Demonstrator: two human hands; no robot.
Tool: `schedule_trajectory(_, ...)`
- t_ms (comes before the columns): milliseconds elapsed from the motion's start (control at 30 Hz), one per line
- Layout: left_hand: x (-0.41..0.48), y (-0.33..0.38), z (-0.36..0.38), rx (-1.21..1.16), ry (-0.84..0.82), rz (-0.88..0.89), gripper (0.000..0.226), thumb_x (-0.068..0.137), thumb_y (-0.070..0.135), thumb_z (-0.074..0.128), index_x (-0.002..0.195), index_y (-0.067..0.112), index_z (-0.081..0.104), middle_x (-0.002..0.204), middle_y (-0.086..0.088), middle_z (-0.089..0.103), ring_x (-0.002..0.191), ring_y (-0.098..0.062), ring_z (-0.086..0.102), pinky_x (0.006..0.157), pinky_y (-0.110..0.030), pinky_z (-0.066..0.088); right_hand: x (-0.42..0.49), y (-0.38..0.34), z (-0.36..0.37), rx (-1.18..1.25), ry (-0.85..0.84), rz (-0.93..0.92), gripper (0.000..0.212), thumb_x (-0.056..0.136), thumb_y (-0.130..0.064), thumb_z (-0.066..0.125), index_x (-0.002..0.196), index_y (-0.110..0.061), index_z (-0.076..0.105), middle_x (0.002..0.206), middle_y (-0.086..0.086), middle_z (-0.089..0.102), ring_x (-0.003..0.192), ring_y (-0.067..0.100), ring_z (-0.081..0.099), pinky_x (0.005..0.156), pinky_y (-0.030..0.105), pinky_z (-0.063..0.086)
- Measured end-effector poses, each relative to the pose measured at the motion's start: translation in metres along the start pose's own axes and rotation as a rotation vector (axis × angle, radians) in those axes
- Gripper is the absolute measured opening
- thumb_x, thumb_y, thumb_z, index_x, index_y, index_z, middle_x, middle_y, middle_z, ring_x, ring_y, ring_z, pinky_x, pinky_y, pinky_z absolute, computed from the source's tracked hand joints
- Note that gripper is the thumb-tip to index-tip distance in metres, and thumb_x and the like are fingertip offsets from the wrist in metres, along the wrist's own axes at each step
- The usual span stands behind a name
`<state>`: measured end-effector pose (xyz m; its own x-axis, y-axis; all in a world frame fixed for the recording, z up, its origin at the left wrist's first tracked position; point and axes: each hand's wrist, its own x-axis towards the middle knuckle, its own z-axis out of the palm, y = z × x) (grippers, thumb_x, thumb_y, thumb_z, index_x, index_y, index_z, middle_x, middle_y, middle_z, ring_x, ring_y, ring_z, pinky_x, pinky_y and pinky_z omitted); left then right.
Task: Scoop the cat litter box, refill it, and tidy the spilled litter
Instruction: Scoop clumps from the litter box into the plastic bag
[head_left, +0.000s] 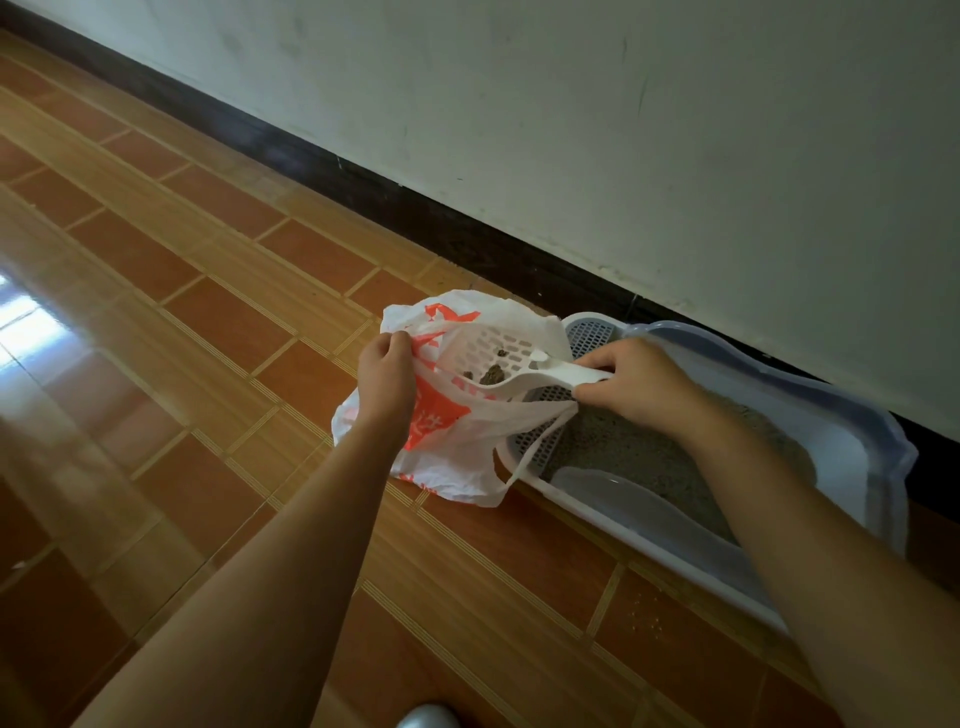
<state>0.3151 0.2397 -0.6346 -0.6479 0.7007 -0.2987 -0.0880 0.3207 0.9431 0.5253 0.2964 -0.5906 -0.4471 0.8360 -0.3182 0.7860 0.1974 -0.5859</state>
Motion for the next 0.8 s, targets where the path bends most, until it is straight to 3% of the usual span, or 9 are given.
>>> schedule_trajectory(100, 0.003, -0.001, -0.004, 0.001, 0.012, 0.002, 0.029, 0.096, 0.014, 0.034, 0.073, 0.012, 0.052, 0.066, -0.002, 0.051, 0.057, -0.012, 0.048, 0.052, -0.020, 0.041, 0.007, -0.012, 0.011, -0.071, 0.003, -0.013, 0.031, 0.084, -0.019, 0.063, 0.114, -0.014, 0.064, 0.100, 0.004, 0.067, 0.084, 0.014, 0.061, 0.075, 0.034, 0.055)
schedule_trajectory(233, 0.003, 0.003, -0.009, -0.021, 0.026, -0.007, 0.032, 0.097, 0.014, 0.033, 0.071, 0.014, 0.051, 0.064, 0.001, 0.053, 0.055, -0.010, 0.051, 0.042, -0.012, 0.041, 0.017, -0.026, 0.023, -0.194, -0.021, -0.036, 0.033, 0.085, -0.022, 0.061, 0.117, -0.014, 0.062, 0.106, 0.006, 0.066, 0.088, 0.017, 0.059, 0.076, 0.033, 0.052)
schedule_trajectory(500, 0.004, 0.004, -0.018, -0.062, 0.039, -0.015, 0.033, 0.096, 0.012, 0.032, 0.069, 0.013, 0.049, 0.063, -0.001, 0.050, 0.054, -0.010, 0.047, 0.039, -0.011, 0.040, 0.032, -0.043, 0.045, -0.574, 0.089, -0.158, 0.021, 0.089, -0.025, 0.057, 0.106, -0.013, 0.058, 0.105, 0.006, 0.061, 0.095, 0.021, 0.057, 0.072, 0.031, 0.046)
schedule_trajectory(800, 0.003, 0.003, -0.024, -0.056, 0.066, -0.015, 0.033, 0.097, 0.015, 0.033, 0.067, 0.015, 0.046, 0.062, 0.002, 0.048, 0.054, -0.008, 0.045, 0.048, -0.015, 0.038, 0.032, -0.055, 0.061, -0.815, 0.089, -0.352, 0.029, 0.090, -0.019, 0.057, 0.117, -0.010, 0.055, 0.115, 0.008, 0.057, 0.108, 0.023, 0.054, 0.082, 0.033, 0.046)
